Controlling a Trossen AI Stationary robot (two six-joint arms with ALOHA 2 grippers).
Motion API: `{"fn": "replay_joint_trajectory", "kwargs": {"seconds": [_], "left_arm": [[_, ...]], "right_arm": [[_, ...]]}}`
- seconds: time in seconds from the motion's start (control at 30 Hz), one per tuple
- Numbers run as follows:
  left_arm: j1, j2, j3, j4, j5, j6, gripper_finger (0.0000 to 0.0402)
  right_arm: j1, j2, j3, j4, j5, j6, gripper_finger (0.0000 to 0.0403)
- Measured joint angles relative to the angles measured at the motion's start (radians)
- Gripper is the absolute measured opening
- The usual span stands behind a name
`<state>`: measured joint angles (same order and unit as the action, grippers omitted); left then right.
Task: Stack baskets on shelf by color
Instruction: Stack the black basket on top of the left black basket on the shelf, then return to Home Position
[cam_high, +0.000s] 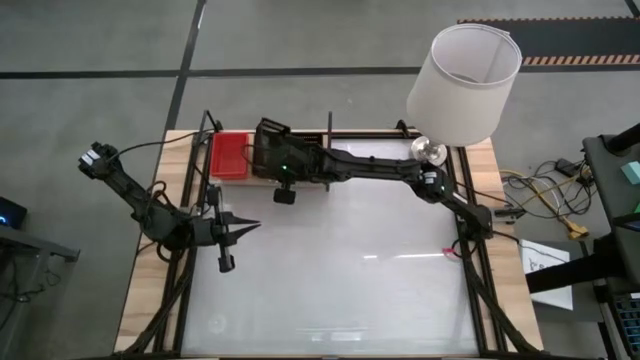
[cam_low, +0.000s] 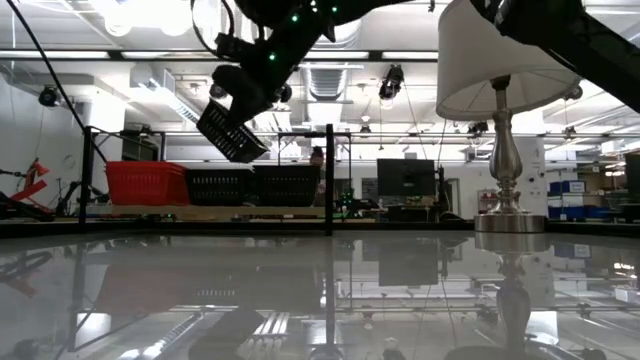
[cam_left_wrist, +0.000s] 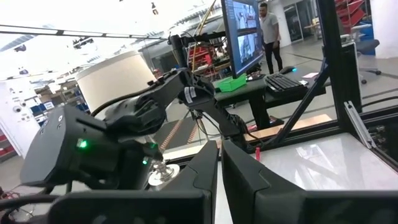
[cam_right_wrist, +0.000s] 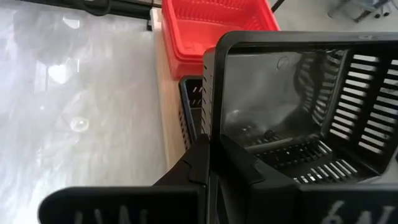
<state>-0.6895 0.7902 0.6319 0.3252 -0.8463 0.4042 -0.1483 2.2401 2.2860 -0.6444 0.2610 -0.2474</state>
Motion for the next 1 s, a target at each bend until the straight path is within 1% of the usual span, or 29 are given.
{"fn": "replay_joint_trajectory", "kwargs": {"seconds": [0.23, 0.3, 0.57, 0.7, 0.8, 0.87, 0.93, 1.0], "left_arm": [[0.000, 0.000, 0.000, -0.001, 0.000, 0.002, 0.0006], [0.000, 0.000, 0.000, -0.002, 0.000, 0.004, 0.0006], [0.000, 0.001, 0.000, -0.002, 0.000, 0.005, 0.0006], [0.000, 0.001, 0.000, -0.006, 0.000, 0.005, 0.0006], [0.000, 0.001, 0.000, -0.035, 0.000, 0.002, 0.0006], [0.000, 0.001, 0.000, -0.049, 0.000, 0.001, 0.0006], [-0.007, -0.002, 0.000, -0.077, -0.001, 0.002, 0.0006], [-0.024, -0.017, -0.001, -0.119, 0.000, 0.004, 0.0006]], "right_arm": [[-0.026, 0.021, 0.000, 0.007, 0.000, 0.008, 0.0013], [-0.030, 0.025, -0.001, 0.007, 0.000, 0.004, 0.0020], [-0.031, 0.038, -0.001, 0.037, 0.000, 0.003, 0.0086], [-0.028, 0.033, -0.001, 0.039, 0.001, 0.000, 0.0109], [-0.013, 0.017, 0.032, -0.058, -0.003, 0.001, 0.0117], [0.010, -0.018, 0.037, -0.158, -0.032, 0.010, 0.0114], [0.043, -0.070, 0.001, -0.232, -0.080, 0.020, 0.0103], [0.089, -0.133, -0.080, -0.258, -0.096, 0.032, 0.0084]]}}
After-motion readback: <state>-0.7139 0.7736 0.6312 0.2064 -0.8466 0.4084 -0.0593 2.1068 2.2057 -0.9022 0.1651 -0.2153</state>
